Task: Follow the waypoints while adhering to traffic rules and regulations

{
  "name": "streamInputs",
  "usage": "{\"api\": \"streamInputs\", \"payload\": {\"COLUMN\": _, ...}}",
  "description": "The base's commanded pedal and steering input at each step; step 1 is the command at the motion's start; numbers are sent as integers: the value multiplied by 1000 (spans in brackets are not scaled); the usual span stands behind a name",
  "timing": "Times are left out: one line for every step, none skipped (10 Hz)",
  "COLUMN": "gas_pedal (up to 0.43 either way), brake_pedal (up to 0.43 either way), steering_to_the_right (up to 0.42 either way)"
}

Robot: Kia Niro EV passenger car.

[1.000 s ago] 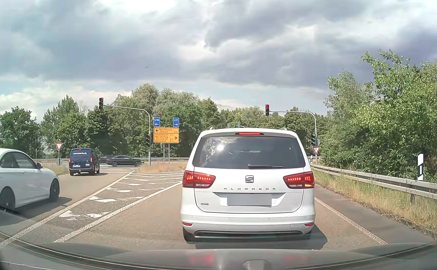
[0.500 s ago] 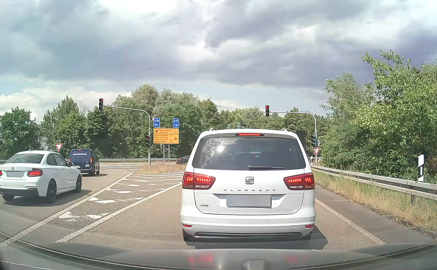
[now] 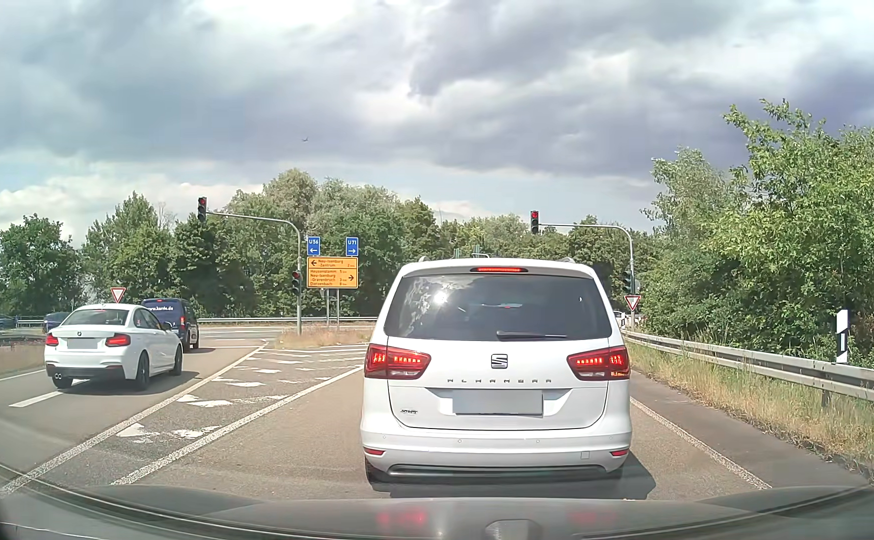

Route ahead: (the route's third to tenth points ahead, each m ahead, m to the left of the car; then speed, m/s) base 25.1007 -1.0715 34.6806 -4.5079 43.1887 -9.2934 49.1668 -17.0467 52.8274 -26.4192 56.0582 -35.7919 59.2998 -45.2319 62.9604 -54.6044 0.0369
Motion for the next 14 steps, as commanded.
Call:
{"api": "streamInputs", "payload": {"gas_pedal": 0, "brake_pedal": 305, "steering_to_the_right": 10}}
{"api": "streamInputs", "payload": {"gas_pedal": 0, "brake_pedal": 305, "steering_to_the_right": 10}}
{"api": "streamInputs", "payload": {"gas_pedal": 0, "brake_pedal": 305, "steering_to_the_right": 10}}
{"api": "streamInputs", "payload": {"gas_pedal": 0, "brake_pedal": 305, "steering_to_the_right": 10}}
{"api": "streamInputs", "payload": {"gas_pedal": 0, "brake_pedal": 305, "steering_to_the_right": 10}}
{"api": "streamInputs", "payload": {"gas_pedal": 0, "brake_pedal": 305, "steering_to_the_right": 10}}
{"api": "streamInputs", "payload": {"gas_pedal": 0, "brake_pedal": 305, "steering_to_the_right": 10}}
{"api": "streamInputs", "payload": {"gas_pedal": 0, "brake_pedal": 305, "steering_to_the_right": 10}}
{"api": "streamInputs", "payload": {"gas_pedal": 0, "brake_pedal": 305, "steering_to_the_right": 10}}
{"api": "streamInputs", "payload": {"gas_pedal": 0, "brake_pedal": 305, "steering_to_the_right": 10}}
{"api": "streamInputs", "payload": {"gas_pedal": 0, "brake_pedal": 305, "steering_to_the_right": 10}}
{"api": "streamInputs", "payload": {"gas_pedal": 0, "brake_pedal": 305, "steering_to_the_right": 10}}
{"api": "streamInputs", "payload": {"gas_pedal": 0, "brake_pedal": 305, "steering_to_the_right": 10}}
{"api": "streamInputs", "payload": {"gas_pedal": 0, "brake_pedal": 305, "steering_to_the_right": 10}}
